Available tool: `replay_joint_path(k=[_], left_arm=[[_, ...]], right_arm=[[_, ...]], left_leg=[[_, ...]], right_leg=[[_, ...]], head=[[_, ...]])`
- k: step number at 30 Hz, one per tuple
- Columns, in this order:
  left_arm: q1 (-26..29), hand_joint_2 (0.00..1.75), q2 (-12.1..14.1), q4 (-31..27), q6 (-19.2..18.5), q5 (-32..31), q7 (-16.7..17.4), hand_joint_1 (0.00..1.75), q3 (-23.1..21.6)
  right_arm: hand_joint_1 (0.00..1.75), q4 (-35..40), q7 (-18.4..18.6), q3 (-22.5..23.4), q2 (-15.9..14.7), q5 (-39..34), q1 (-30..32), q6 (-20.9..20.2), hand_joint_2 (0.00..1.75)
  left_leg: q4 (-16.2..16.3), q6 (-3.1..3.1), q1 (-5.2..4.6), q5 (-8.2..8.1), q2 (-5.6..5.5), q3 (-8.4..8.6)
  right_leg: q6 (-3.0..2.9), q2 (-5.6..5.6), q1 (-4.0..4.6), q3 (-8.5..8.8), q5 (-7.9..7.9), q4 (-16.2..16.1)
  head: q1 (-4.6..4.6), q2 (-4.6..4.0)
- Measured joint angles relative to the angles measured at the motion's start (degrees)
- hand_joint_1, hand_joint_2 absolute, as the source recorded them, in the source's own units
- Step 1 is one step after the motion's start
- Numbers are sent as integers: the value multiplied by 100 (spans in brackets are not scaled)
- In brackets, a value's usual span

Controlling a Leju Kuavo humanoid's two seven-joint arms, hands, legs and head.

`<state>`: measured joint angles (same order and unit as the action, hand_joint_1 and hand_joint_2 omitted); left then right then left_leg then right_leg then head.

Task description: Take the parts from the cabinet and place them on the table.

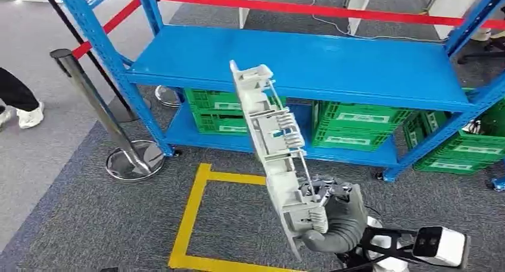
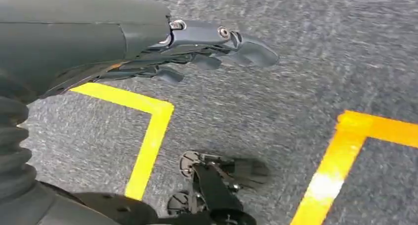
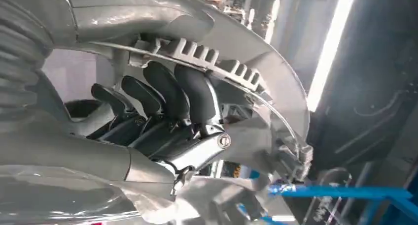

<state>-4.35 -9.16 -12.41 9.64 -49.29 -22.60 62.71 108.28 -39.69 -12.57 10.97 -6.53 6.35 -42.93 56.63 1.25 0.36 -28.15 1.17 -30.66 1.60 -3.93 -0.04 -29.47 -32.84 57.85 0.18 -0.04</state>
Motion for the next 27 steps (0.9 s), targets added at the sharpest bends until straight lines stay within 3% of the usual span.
replay_joint_path(k=[1,2,3,4,5,6,7,8,9,10,12,14,16,17,18,19,20,21,22,23,24,25,26,27], left_arm=[[-8,175,9,0,0,-22,0,0,-37],[-19,175,9,0,0,-57,0,0,-59],[-19,175,7,0,0,-59,0,0,-64],[-11,175,7,0,-4,-61,0,0,-68],[-4,175,7,0,-4,-66,0,0,-70],[5,175,-2,0,-4,-68,0,0,-79],[3,175,-4,0,-4,-68,0,0,-85],[-2,175,-7,0,-4,-70,0,0,-92],[-3,175,-11,0,-4,-74,0,0,-96],[-20,175,-13,0,-4,-74,0,0,-101],[-14,175,-13,0,-4,-74,4,0,-103],[24,175,-15,0,-4,-74,4,0,-107],[18,175,-4,0,-4,-74,4,0,-123],[8,175,-2,0,-4,-74,4,0,-127],[7,175,-2,0,-4,-74,4,0,-129],[-6,175,-4,0,-4,-74,4,0,-151],[-2,175,-9,0,-4,-74,4,0,-162],[8,175,-11,0,-4,-77,4,0,-175],[19,175,-9,0,-4,-114,9,0,-184],[27,175,-9,0,2,-153,22,0,-193],[29,175,-7,0,7,-188,33,0,-199],[26,175,0,0,15,-221,55,0,-203],[15,175,0,0,18,-251,107,0,-210],[7,175,0,0,24,-278,138,0,-212]], right_arm=[[175,0,-7,0,-5,-2,11,2,175],[175,0,-7,0,-24,0,35,9,175],[175,0,-7,2,-35,2,64,17,175],[175,0,-7,4,-46,2,77,20,175],[175,0,-7,4,-53,2,82,20,175],[175,0,-7,4,-59,2,86,22,175],[175,0,-4,4,-64,2,86,22,175],[175,0,-2,4,-68,2,86,24,175],[175,0,-2,4,-72,2,85,26,175],[175,2,-2,4,-77,2,96,33,175],[175,15,-7,4,-79,2,91,35,175],[175,17,-7,4,-79,2,91,41,175],[175,20,-2,2,-81,0,101,59,175],[175,22,-2,2,-81,2,106,59,175],[175,24,-2,2,-81,2,106,59,175],[175,26,-2,4,-83,0,111,59,175],[175,28,-2,4,-83,2,111,59,175],[175,28,-2,7,-83,0,111,61,175],[175,31,-2,7,-83,-4,113,61,175],[175,31,-4,11,-83,-15,117,61,175],[175,33,-4,15,-83,-20,123,61,175],[175,33,-4,18,-83,-18,130,61,175],[175,37,-4,20,-83,6,153,59,175],[175,55,-7,22,-83,28,191,59,175]], left_leg=[[0,37,3,25,-48,-31],[4,61,1,44,-113,-67],[7,67,-7,62,-178,-93],[12,67,-13,77,-240,-110],[14,61,-14,86,-289,-116],[16,54,-14,96,-376,-116],[20,44,-14,105,-458,-114],[28,28,-13,115,-541,-113],[33,15,-7,123,-599,-126],[83,-21,-41,142,-667,-177],[88,-114,-3,206,-769,-294],[95,-174,-10,246,-899,-328],[453,-241,-31,-64,-352,-487],[648,-258,-27,-177,-287,-572],[675,-260,-25,-191,-282,-584],[1375,-294,-2,-517,-201,-881],[1780,-311,12,-661,-189,-1041],[1913,-318,23,-661,-187,-1069],[1780,-320,26,-538,-183,-967],[1420,-310,25,-333,-166,-762],[904,-289,21,-95,-109,-479],[307,-256,10,131,46,-152],[97,-219,-61,12,319,-34],[46,-151,-83,54,294,-72]], right_leg=[[5,216,-16,-141,-202,329],[16,327,-30,-375,-436,848],[21,369,-31,-602,-615,1335],[26,382,-30,-756,-679,1641],[26,384,-30,-788,-634,1692],[12,388,-30,-673,-391,1445],[-2,408,-31,-458,-103,990],[-25,517,-42,-196,191,429],[-51,797,-60,-31,282,38],[-54,925,-86,17,262,-58],[-63,829,-65,40,205,-86],[-129,693,-92,33,254,-123],[-190,517,-99,33,277,-133],[-192,468,-93,28,278,-132],[-193,462,-92,27,278,-131],[-196,323,-79,9,277,-126],[-197,229,-75,-2,278,-124],[-198,146,-72,-5,278,-123],[-197,73,-70,-5,278,-121],[-196,10,-67,-2,277,-121],[-194,-53,-66,9,275,-121],[-184,-110,-61,28,269,-121],[-169,-156,-34,21,261,-122],[-147,-206,-5,-5,253,-93]], head=[[15,0],[24,0],[22,0],[22,0],[22,0],[19,0],[22,0],[24,0],[22,0],[11,0],[15,0],[22,0],[-35,0],[-44,0],[-44,0],[-37,0],[-42,0],[-37,0],[-42,0],[-39,0],[-44,0],[-40,0],[-42,0],[-44,0]])
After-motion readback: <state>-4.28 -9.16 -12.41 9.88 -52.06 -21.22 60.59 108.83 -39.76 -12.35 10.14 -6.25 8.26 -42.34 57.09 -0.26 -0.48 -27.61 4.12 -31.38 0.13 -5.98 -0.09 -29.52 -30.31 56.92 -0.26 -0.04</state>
